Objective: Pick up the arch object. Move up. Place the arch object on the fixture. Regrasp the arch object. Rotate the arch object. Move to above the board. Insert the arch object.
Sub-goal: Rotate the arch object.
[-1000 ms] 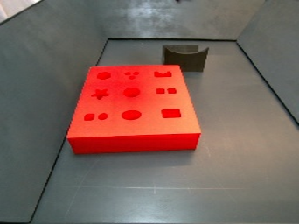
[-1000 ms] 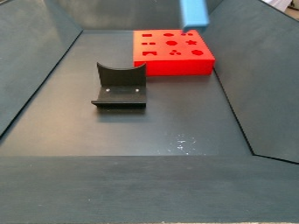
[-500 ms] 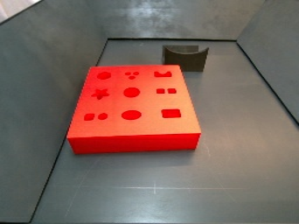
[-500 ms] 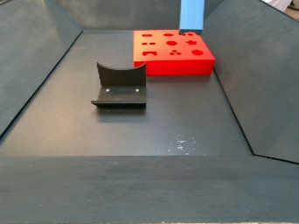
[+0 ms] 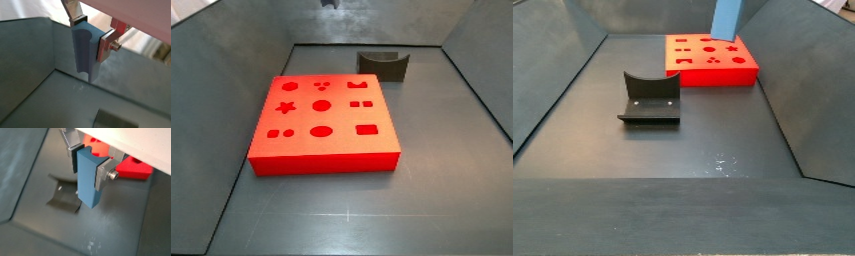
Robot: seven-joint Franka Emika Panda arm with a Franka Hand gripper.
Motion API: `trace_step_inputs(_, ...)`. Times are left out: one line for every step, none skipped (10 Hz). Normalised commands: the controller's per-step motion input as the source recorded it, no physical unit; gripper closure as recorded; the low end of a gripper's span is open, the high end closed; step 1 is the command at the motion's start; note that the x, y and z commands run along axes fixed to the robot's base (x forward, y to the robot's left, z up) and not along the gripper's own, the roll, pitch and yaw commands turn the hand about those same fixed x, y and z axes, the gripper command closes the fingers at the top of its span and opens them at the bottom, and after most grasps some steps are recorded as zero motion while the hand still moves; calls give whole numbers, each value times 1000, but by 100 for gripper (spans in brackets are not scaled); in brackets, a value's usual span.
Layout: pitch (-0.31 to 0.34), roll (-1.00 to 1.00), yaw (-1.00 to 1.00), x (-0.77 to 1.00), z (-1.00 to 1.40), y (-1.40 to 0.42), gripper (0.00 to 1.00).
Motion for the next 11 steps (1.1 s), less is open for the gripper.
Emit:
trace_step_inputs(369, -915, -1000, -22, 35, 21, 100)
trace_step_inputs(406, -926, -1000, -22, 37, 22, 100)
trace_step_inputs(479, -953, -1000, -4, 34, 18, 100)
trace_step_inputs(528, -885, -892, 16, 30, 19, 100)
trace_step_inputs(467, -662, -630, 38, 36, 21, 100)
trace_step_inputs(411, -516, -467, 60, 33, 19, 100)
trace_step_inputs(281, -290, -233, 78, 2, 12, 100)
trace_step_inputs(200, -203, -133, 63, 2, 11, 100)
trace_step_inputs(19, -23, -1000, -44, 0, 24, 100)
trace_step_inputs(14, -21, -1000, -48, -9, 26, 100)
trace_step_inputs(14, -22, -1000, -43, -4, 25, 100)
